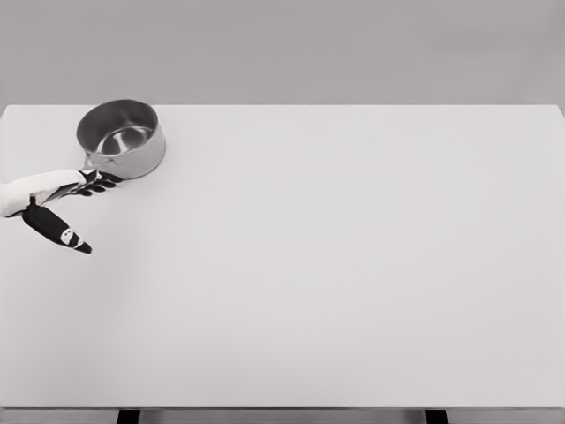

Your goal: Rotate pot handle

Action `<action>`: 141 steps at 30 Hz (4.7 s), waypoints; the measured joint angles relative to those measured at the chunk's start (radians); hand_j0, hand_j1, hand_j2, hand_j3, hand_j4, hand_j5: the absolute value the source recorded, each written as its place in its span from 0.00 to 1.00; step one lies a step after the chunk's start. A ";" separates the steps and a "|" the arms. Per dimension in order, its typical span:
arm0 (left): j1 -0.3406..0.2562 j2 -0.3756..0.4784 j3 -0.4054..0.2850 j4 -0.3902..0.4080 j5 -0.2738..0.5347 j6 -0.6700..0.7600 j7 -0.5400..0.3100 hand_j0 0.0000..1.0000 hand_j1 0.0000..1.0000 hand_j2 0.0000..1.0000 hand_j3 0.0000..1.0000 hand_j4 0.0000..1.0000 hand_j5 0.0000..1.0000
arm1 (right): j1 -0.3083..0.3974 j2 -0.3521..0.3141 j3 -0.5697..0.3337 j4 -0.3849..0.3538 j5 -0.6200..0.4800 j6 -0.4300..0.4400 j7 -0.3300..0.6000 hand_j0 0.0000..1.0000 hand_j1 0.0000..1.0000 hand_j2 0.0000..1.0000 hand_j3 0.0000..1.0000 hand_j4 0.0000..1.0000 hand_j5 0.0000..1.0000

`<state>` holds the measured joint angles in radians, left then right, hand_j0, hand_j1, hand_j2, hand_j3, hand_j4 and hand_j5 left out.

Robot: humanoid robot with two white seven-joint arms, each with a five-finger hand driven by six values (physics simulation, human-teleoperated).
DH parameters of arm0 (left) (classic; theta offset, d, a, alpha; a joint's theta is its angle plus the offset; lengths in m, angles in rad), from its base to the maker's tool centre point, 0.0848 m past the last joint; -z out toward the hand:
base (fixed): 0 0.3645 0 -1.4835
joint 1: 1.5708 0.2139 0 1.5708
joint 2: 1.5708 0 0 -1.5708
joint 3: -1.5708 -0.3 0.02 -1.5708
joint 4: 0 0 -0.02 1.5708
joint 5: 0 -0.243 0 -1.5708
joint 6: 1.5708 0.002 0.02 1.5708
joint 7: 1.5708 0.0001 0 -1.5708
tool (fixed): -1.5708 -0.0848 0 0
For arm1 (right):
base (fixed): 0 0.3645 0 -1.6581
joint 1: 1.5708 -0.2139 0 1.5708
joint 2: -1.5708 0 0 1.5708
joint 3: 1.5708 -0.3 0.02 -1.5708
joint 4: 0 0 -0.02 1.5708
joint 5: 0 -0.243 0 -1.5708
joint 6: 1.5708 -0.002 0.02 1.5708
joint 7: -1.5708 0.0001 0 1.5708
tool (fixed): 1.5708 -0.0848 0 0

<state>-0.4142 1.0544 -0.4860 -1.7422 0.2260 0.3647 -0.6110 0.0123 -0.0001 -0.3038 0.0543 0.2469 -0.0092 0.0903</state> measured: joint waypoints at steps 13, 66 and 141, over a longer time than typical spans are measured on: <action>0.126 0.009 0.130 -0.051 -0.032 -0.005 0.000 1.00 1.00 1.00 1.00 1.00 1.00 | 0.000 0.000 0.000 0.000 0.000 0.000 0.000 1.00 1.00 1.00 1.00 1.00 1.00; 0.074 -0.069 0.158 0.189 -0.214 -0.015 0.000 1.00 1.00 1.00 1.00 1.00 1.00 | 0.000 0.000 0.000 0.000 0.000 0.000 0.000 1.00 1.00 1.00 1.00 1.00 1.00; -0.126 -0.275 0.184 0.448 -0.429 -0.045 0.000 1.00 1.00 1.00 1.00 1.00 1.00 | 0.000 0.000 0.000 -0.001 0.000 0.000 0.000 1.00 1.00 1.00 1.00 1.00 1.00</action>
<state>-0.5400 0.7797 -0.3019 -1.2945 -0.2033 0.3201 -0.6113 0.0123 -0.0001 -0.3039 0.0537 0.2469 -0.0092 0.0904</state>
